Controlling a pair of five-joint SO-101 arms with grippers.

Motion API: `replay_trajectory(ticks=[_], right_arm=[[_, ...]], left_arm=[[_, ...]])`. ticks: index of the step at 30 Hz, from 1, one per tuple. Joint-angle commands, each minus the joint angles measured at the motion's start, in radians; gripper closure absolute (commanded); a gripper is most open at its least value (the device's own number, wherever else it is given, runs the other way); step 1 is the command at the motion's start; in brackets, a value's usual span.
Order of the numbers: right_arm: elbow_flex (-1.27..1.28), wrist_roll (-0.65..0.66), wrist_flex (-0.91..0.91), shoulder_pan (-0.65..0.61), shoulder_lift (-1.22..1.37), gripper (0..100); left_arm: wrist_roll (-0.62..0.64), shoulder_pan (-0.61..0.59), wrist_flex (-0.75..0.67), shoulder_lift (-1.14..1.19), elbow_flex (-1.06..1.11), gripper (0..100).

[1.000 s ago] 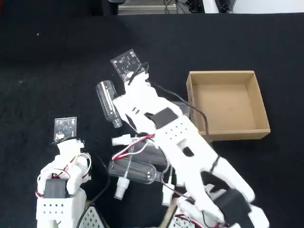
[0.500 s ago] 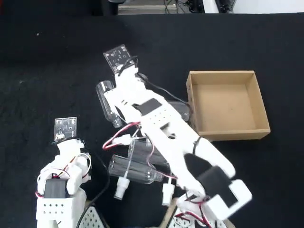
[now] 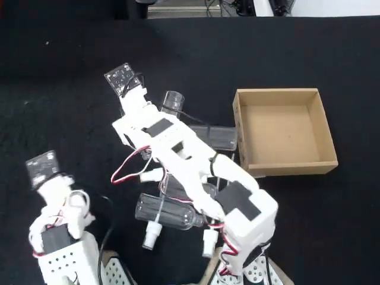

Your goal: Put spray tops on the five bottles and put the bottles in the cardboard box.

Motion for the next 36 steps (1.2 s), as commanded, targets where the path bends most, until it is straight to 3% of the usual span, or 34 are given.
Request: replay_trajectory(ticks=[1, 15, 19, 21, 26, 30, 36], right_arm=[[-0.134, -0.011, 0.054, 0.009, 0.035, 81.7], [-0.587, -0.003, 0.486, 0.005, 0.352, 80.9], [-0.733, -0.002, 0.681, 0.005, 0.424, 68.9], [-0.808, 0.008, 0.76, 0.005, 0.464, 67.5], [-0.958, 0.069, 0.872, 0.005, 0.567, 77.3], [-1.099, 0.068, 0.956, 0.014, 0.579, 99.4], [-1.465, 0.074, 1.254, 0.032, 0.479, 98.5]], left_arm=[[-0.002, -0.096, 0.005, -0.008, 0.024, 97], [-0.006, -0.097, 0.005, -0.008, 0.024, 97], [-0.006, -0.101, 0.005, -0.008, 0.024, 97], [-0.006, -0.101, 0.005, -0.008, 0.024, 97], [-0.006, -0.102, 0.005, -0.008, 0.024, 97], [-0.006, -0.102, 0.005, -0.008, 0.024, 97], [-0.006, -0.097, 0.005, -0.008, 0.024, 97]])
